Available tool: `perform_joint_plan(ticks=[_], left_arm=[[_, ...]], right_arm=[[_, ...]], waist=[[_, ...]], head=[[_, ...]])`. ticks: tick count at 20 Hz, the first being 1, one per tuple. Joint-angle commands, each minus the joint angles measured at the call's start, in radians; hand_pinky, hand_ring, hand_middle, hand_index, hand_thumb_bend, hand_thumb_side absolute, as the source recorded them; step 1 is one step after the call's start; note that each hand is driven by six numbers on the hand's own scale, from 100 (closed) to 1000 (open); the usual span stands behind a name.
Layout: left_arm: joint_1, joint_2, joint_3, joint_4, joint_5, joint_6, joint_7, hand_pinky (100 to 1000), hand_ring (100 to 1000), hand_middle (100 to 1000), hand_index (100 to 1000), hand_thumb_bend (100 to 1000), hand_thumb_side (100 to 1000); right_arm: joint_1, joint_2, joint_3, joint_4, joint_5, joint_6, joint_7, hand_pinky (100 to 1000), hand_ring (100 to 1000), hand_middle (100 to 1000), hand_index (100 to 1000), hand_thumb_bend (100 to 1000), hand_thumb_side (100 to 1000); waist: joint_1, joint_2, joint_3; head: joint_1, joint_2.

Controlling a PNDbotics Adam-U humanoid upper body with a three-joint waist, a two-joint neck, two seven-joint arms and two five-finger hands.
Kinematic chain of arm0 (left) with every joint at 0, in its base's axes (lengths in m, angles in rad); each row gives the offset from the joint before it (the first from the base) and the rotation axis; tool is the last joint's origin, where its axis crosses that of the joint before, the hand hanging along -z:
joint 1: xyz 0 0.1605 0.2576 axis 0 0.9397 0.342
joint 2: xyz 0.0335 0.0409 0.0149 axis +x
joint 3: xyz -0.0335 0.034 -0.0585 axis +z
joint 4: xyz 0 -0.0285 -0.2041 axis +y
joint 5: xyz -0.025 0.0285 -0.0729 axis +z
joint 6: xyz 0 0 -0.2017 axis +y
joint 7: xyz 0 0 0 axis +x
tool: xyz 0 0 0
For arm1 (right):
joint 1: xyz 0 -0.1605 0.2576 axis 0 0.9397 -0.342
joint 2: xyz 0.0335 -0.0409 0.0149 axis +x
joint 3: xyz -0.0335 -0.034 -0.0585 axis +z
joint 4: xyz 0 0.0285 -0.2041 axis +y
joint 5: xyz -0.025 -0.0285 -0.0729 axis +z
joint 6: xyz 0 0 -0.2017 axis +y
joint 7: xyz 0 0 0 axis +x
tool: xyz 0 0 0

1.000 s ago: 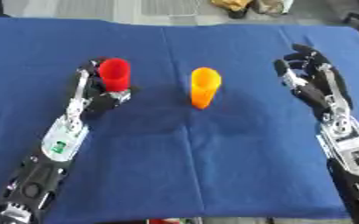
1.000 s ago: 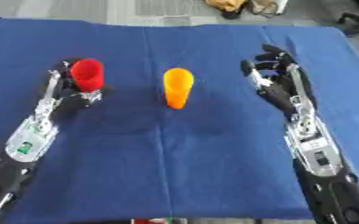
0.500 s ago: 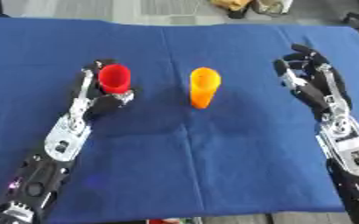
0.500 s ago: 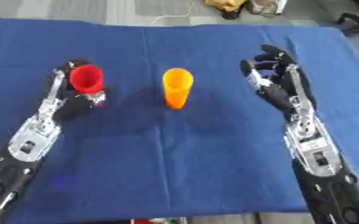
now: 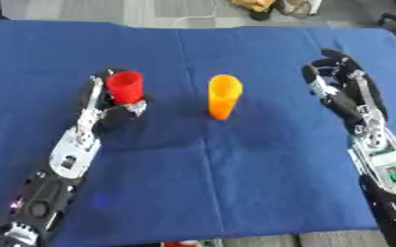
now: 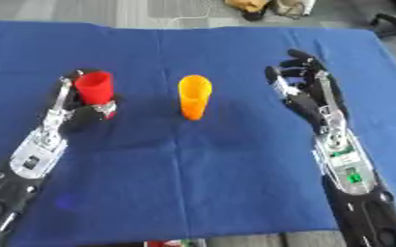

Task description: Pour the contents of one cup into another cup.

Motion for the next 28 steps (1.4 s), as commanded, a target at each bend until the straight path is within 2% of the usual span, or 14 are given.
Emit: perform_joint_plan(ticks=[1,2,6,9,17,23,25,28], left_arm=[[-0.014,0.001,-0.002,-0.015,0.012,-0.003,0.012,152,364,434,745,452,137],[-0.016,0.003,-0.001,-0.018,0.014,-0.005,0.014,100,323,397,715,356,100],[0.005,0.03,-0.013,-0.108,0.021,-0.046,0.055,107,331,404,717,351,100],[0.032,0.057,-0.033,-0.199,0.026,-0.038,0.051,111,336,409,719,357,100],[0.097,0.13,-0.091,-0.423,0.087,0.03,-0.018,114,339,411,720,370,100],[0.128,0.15,-0.124,-0.564,0.161,0.083,-0.068,117,340,411,719,373,105],[0.136,0.149,-0.13,-0.601,0.177,0.097,-0.082,119,341,412,720,374,108],[0.144,0.144,-0.135,-0.637,0.192,0.112,-0.096,119,341,411,719,372,111]], right_arm=[[-0.013,-0.016,-0.003,-0.015,-0.004,-0.002,0.001,463,686,675,856,492,468],[-0.012,-0.017,-0.002,-0.013,-0.004,-0.001,0.002,462,686,674,855,486,461],[-0.014,-0.02,0.005,0.007,0.003,0.0,0.01,461,686,673,855,488,458],[-0.017,-0.023,0.016,0.033,0.013,-0.001,0.023,461,687,674,856,494,457],[-0.052,-0.043,0.05,0.125,0.08,-0.036,0.062,479,730,712,855,547,457],[-0.106,-0.054,0.068,0.191,0.151,-0.083,0.075,602,851,782,864,568,452],[-0.121,-0.052,0.074,0.214,0.165,-0.098,0.076,647,893,818,878,566,425],[-0.139,-0.047,0.08,0.248,0.179,-0.12,0.083,660,906,829,885,562,385]], waist=[[0.002,-0.015,-0.002],[0.002,-0.016,0.0],[0.007,-0.022,0.01],[0.01,-0.025,0.017],[0.023,-0.032,0.042],[0.032,-0.035,0.069],[0.035,-0.036,0.074],[0.038,-0.035,0.078]], head=[[-0.002,-0.005],[-0.004,-0.004],[-0.011,-0.001],[-0.017,0.001],[-0.033,0.008],[-0.043,0.011],[-0.046,0.011],[-0.048,0.011]])
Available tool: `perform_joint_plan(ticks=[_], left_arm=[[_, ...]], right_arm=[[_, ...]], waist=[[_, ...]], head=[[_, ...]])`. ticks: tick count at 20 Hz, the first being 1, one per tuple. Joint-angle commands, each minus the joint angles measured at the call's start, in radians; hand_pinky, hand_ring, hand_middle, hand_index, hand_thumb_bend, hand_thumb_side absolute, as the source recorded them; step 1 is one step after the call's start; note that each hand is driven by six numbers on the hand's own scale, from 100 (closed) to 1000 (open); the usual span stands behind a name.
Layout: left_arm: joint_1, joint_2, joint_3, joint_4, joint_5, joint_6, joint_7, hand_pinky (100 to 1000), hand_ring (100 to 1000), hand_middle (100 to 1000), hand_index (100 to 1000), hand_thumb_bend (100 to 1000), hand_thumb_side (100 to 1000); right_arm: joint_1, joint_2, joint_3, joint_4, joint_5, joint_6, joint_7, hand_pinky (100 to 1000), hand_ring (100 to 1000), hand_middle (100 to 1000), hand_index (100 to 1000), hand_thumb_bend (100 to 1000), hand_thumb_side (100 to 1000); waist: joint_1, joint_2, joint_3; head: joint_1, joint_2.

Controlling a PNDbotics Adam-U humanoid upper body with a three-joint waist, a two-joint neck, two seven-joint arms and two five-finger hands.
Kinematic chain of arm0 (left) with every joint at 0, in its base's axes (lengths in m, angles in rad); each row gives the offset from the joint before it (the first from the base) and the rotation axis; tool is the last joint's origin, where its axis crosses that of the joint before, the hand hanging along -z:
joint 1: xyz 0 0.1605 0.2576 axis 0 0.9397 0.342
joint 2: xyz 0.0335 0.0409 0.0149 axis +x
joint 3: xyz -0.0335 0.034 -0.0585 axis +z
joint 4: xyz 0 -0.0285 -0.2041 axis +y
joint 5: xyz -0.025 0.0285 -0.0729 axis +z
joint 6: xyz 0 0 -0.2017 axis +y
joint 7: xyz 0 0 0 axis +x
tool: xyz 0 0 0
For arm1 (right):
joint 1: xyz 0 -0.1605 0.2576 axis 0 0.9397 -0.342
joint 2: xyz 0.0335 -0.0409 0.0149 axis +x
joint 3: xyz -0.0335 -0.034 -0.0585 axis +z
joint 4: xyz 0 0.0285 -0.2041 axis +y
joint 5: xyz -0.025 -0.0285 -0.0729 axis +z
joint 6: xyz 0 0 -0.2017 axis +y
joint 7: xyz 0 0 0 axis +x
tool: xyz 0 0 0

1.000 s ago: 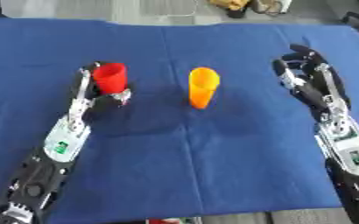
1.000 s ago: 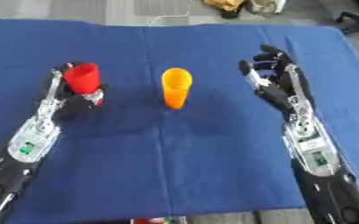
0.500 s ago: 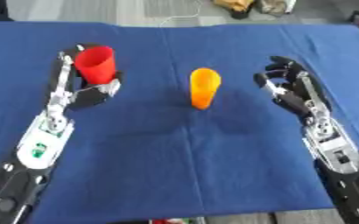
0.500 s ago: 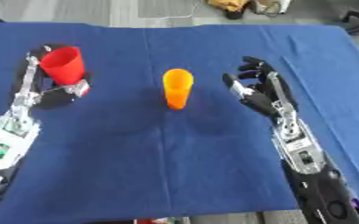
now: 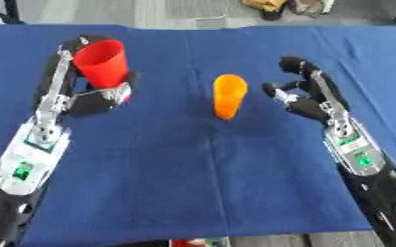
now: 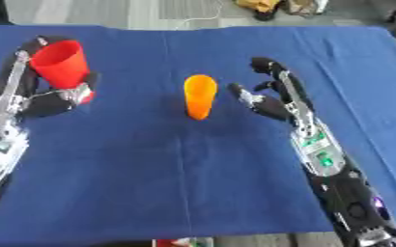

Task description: Pour the contents of one cup into another cup.

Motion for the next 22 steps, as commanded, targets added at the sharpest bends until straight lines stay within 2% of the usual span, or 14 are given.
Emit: perform_joint_plan(ticks=[1,11,22], left_arm=[[-0.008,0.009,-0.004,-0.056,0.02,0.016,-0.014,120,341,411,719,372,113],[-0.002,-0.004,-0.015,-0.08,0.038,0.027,-0.04,121,343,413,720,370,126],[-0.006,-0.012,-0.017,-0.06,0.033,0.023,-0.048,121,344,414,721,364,129]], right_arm=[[-0.03,-0.019,0.003,0.025,0.021,-0.025,0.007,666,910,835,890,560,367],[-0.087,0.0,0.018,0.091,0.053,-0.056,0.032,675,907,832,891,544,304],[-0.111,0.019,0.049,0.104,0.078,-0.075,0.071,678,899,825,889,545,309]], waist=[[0.004,-0.019,0.004],[0.01,-0.018,0.022],[0.006,-0.016,0.027]], head=[[-0.005,0.002],[-0.013,-0.001],[-0.017,-0.004]])
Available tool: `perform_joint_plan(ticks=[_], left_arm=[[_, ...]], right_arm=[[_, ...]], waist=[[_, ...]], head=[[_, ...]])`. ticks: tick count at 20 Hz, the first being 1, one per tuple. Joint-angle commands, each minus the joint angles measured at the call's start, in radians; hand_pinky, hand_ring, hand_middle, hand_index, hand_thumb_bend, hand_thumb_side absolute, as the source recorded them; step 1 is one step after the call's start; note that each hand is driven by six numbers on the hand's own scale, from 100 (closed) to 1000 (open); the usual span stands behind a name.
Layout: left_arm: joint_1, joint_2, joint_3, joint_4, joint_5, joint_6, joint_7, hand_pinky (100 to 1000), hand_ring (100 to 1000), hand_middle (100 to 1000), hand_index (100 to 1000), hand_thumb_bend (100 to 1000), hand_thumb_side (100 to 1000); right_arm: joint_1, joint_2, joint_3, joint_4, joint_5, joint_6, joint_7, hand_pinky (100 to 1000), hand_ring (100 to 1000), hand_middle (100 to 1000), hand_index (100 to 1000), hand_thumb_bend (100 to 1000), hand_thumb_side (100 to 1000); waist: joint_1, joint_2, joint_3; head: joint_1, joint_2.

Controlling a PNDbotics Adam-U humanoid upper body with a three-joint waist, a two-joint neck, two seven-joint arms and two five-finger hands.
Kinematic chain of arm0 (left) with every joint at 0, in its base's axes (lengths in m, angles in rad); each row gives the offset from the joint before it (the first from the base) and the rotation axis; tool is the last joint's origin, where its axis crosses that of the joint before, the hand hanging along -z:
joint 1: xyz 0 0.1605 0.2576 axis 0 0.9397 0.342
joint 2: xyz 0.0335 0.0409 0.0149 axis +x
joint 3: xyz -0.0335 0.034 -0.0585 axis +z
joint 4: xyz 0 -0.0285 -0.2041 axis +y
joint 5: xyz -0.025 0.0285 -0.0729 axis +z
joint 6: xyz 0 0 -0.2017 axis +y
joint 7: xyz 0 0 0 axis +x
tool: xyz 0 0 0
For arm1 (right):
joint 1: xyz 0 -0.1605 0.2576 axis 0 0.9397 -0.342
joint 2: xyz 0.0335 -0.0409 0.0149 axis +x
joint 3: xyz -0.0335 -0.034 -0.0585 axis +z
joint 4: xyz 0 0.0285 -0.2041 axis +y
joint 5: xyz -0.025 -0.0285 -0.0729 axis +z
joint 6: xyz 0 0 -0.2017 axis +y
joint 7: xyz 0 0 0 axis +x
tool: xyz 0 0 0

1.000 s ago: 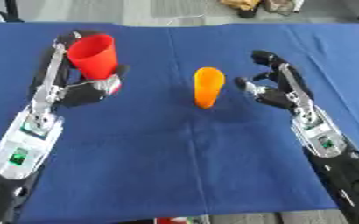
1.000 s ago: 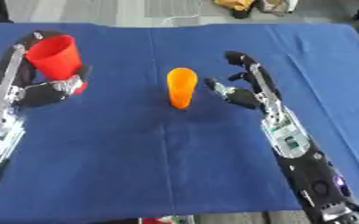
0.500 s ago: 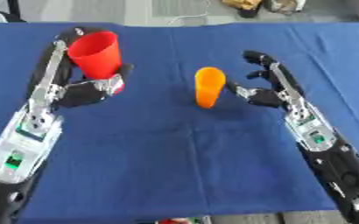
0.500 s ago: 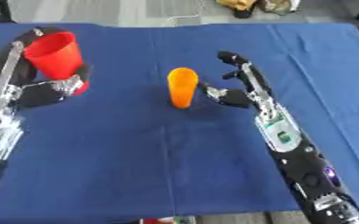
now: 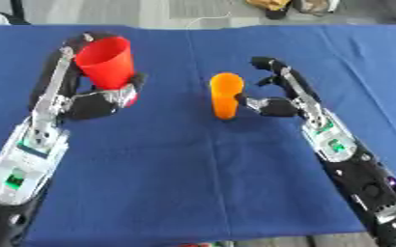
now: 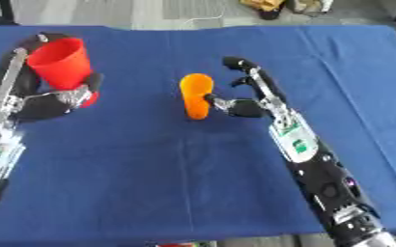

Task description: Pour the contents of one cup into another cup.

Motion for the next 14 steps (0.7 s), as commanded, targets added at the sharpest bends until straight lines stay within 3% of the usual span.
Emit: perform_joint_plan(ticks=[1,14], left_arm=[[-0.016,0.006,0.0,-0.008,0.003,-0.002,-0.005,121,344,414,721,364,130],[-0.017,0.002,-0.001,-0.007,0.003,-0.004,-0.011,122,345,415,721,353,134]], right_arm=[[-0.018,-0.008,0.004,-0.01,0.01,-0.006,0.01,678,898,825,889,545,312],[-0.029,0.016,0.027,0.014,0.017,-0.013,0.036,671,883,814,892,551,326]], waist=[[-0.001,-0.016,0.0],[-0.002,-0.016,0.001]], head=[[-0.003,-0.004],[-0.007,-0.007]])
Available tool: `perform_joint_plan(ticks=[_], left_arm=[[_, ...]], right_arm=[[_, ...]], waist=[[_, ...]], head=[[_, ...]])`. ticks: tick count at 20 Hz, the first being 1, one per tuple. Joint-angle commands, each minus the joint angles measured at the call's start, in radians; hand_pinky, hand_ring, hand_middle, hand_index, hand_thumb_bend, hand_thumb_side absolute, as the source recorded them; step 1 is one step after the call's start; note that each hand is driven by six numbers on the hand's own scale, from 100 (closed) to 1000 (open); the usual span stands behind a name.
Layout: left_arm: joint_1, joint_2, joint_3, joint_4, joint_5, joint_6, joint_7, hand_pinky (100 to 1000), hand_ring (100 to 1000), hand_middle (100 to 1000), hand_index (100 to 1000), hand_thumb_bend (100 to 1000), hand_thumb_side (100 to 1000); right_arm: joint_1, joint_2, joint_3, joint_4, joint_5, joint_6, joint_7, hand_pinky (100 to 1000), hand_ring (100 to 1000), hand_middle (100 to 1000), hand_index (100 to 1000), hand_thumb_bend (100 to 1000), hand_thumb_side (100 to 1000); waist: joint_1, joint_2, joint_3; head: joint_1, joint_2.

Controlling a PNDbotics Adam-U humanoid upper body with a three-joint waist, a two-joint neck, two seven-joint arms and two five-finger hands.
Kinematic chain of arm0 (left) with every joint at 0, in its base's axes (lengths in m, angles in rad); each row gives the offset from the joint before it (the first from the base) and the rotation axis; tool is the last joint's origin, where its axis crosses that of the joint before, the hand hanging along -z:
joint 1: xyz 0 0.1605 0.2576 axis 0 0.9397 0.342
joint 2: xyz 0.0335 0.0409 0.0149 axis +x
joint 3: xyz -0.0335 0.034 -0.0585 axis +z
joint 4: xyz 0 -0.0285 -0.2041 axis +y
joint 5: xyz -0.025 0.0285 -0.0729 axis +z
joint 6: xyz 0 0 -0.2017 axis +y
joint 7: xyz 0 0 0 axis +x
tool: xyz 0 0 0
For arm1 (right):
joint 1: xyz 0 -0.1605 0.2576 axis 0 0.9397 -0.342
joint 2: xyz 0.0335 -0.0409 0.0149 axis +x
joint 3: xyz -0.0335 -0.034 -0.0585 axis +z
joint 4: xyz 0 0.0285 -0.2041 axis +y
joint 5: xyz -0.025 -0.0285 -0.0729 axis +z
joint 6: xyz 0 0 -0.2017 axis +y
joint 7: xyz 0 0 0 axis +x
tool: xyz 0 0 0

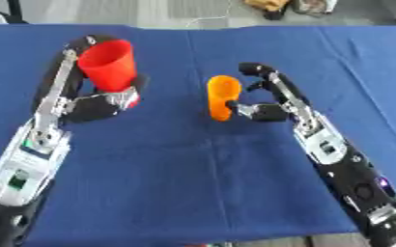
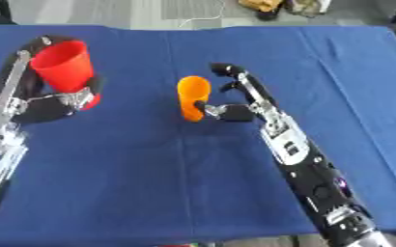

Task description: Pour the contents of one cup into another cup.

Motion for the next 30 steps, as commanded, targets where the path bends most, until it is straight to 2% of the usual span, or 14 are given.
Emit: perform_joint_plan(ticks=[1,12,13,14,22,25,28,29,30], left_arm=[[-0.016,0.002,0.002,-0.016,0.004,-0.001,-0.006,122,345,415,721,352,133],[-0.026,-0.007,-0.001,-0.041,0.013,0.004,-0.015,123,346,416,721,347,133],[-0.027,-0.008,-0.002,-0.042,0.014,0.004,-0.015,123,346,416,721,346,133],[-0.027,-0.01,-0.003,-0.042,0.015,0.004,-0.016,123,346,416,721,345,133],[-0.028,-0.017,-0.006,-0.038,0.015,0.004,-0.02,123,346,416,721,334,135],[-0.028,-0.019,-0.007,-0.036,0.015,0.003,-0.021,123,347,416,721,333,135],[-0.028,-0.021,-0.007,-0.034,0.014,0.003,-0.022,123,350,416,721,331,136],[-0.028,-0.022,-0.008,-0.033,0.014,0.003,-0.022,123,351,416,721,330,137],[-0.027,-0.022,-0.008,-0.033,0.014,0.003,-0.022,123,352,416,721,326,137]], right_arm=[[-0.028,0.006,0.005,0.009,0.013,-0.001,0.007,671,882,813,892,552,327],[-0.062,0.047,0.001,0.082,0.042,-0.009,0.003,665,868,807,891,555,336],[-0.065,0.05,0.001,0.086,0.044,-0.01,0.003,662,861,804,888,592,324],[-0.068,0.054,0.001,0.091,0.046,-0.011,0.003,660,857,800,884,559,343],[-0.086,0.08,0.002,0.117,0.071,-0.013,-0.002,611,801,736,835,583,390],[-0.092,0.089,0.007,0.125,0.087,-0.017,-0.003,591,780,699,811,575,376],[-0.096,0.097,0.012,0.132,0.105,-0.022,-0.004,532,713,610,757,539,298],[-0.096,0.098,0.013,0.134,0.11,-0.023,-0.006,519,697,594,747,517,285],[-0.097,0.099,0.014,0.136,0.115,-0.024,-0.007,479,647,553,717,438,232]], waist=[[0.004,-0.016,0.004],[0.013,-0.01,0.025],[0.013,-0.009,0.026],[0.013,-0.009,0.027],[0.015,-0.007,0.032],[0.016,-0.007,0.033],[0.017,-0.008,0.033],[0.018,-0.009,0.033],[0.018,-0.009,0.033]], head=[[-0.005,-0.007],[-0.014,-0.01],[-0.014,-0.01],[-0.015,-0.01],[-0.018,-0.009],[-0.02,-0.009],[-0.021,-0.008],[-0.021,-0.007],[-0.021,-0.007]])
